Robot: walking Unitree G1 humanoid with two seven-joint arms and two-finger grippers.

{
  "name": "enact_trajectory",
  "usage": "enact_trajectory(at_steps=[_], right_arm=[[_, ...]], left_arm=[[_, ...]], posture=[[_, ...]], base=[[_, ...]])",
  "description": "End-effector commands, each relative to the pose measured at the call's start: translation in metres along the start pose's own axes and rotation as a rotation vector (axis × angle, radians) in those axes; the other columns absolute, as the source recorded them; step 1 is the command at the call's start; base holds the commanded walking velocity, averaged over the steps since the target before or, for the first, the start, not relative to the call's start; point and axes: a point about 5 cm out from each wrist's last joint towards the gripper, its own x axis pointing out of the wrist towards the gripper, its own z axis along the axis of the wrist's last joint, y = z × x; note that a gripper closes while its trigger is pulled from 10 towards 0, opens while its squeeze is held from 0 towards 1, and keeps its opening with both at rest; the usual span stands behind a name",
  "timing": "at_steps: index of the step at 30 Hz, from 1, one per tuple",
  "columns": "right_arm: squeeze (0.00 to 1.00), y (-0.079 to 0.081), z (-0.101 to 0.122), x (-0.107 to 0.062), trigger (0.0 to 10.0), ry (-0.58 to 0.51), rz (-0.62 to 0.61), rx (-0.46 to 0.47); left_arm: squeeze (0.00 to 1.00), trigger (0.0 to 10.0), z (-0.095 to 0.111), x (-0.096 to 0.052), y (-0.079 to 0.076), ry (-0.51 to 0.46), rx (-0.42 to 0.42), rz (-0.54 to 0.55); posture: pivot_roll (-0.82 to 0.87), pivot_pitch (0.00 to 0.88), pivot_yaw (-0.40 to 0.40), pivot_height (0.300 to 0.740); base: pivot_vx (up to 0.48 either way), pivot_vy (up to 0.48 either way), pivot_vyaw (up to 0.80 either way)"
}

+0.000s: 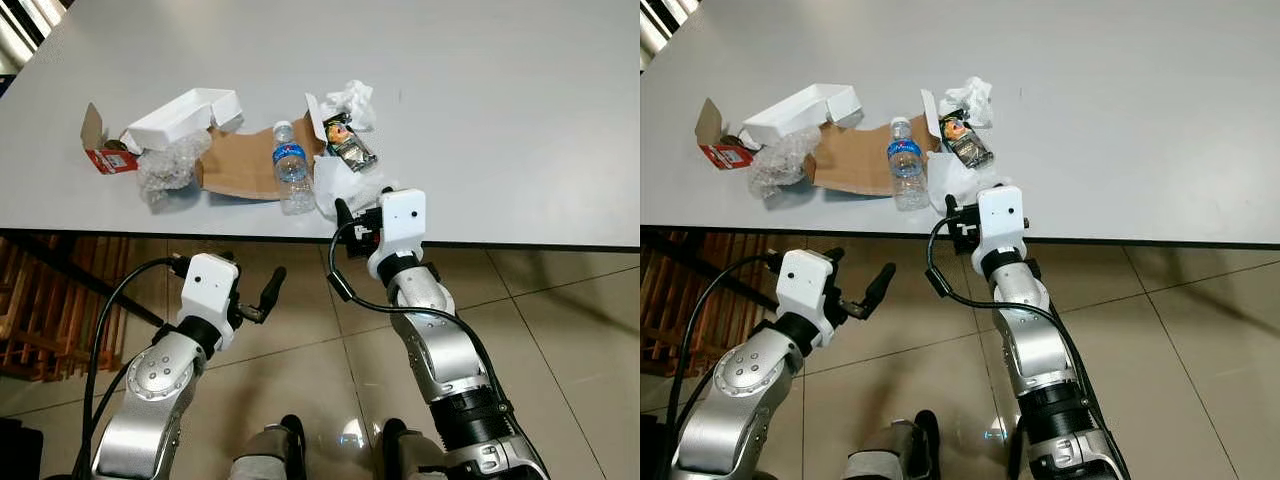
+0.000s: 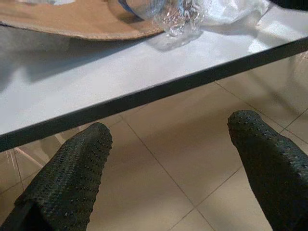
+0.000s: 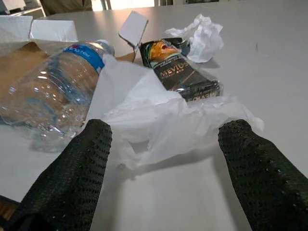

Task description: Picking trash to rubbish bin

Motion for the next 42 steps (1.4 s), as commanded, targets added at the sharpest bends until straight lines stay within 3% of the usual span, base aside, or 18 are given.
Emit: enact_trajectory(at_steps=[1, 8, 11, 19, 36, 42], right_arm=[[0.00, 0.002, -0.001, 0.002, 10.0, -0.005, 0.009, 0.007], [0.00, 0.002, 0.004, 0.004, 10.0, -0.034, 0.011, -0.017], [0.00, 0.000, 0.003, 0.004, 10.0, -0.030, 0.005, -0.020], [0.00, -0.002, 0.003, 0.005, 10.0, -0.035, 0.002, -0.031], [0.00, 0.007, 0.027, 0.011, 10.0, -0.134, -0.008, 0.002], [0.00, 0.016, 0.026, 0.018, 10.0, -0.114, -0.003, 0.102]], left_arm=[[0.00, 10.0, 0.000, -0.006, 0.004, 0.009, -0.005, 0.005], [0.00, 10.0, 0.012, -0.011, 0.002, -0.030, -0.035, -0.047], [0.00, 10.0, 0.022, -0.016, -0.004, -0.042, -0.053, -0.133], [0.00, 10.0, 0.024, -0.026, -0.013, -0.004, -0.077, -0.290], [0.00, 10.0, 0.028, -0.028, -0.016, 0.014, -0.069, -0.353], [0.00, 10.0, 0.028, -0.028, -0.018, 0.019, -0.069, -0.360]], posture=[[0.18, 0.269, 0.093, 0.740], [0.18, 0.270, 0.093, 0.740], [0.18, 0.272, 0.090, 0.740], [0.18, 0.277, 0.089, 0.740], [0.18, 0.277, 0.092, 0.740], [0.18, 0.277, 0.095, 0.740]], base=[[0.000, 0.000, 0.00], [0.000, 0.000, 0.00], [0.000, 0.000, 0.00], [0.000, 0.000, 0.00], [0.000, 0.000, 0.00], [0.000, 0.000, 0.00]])
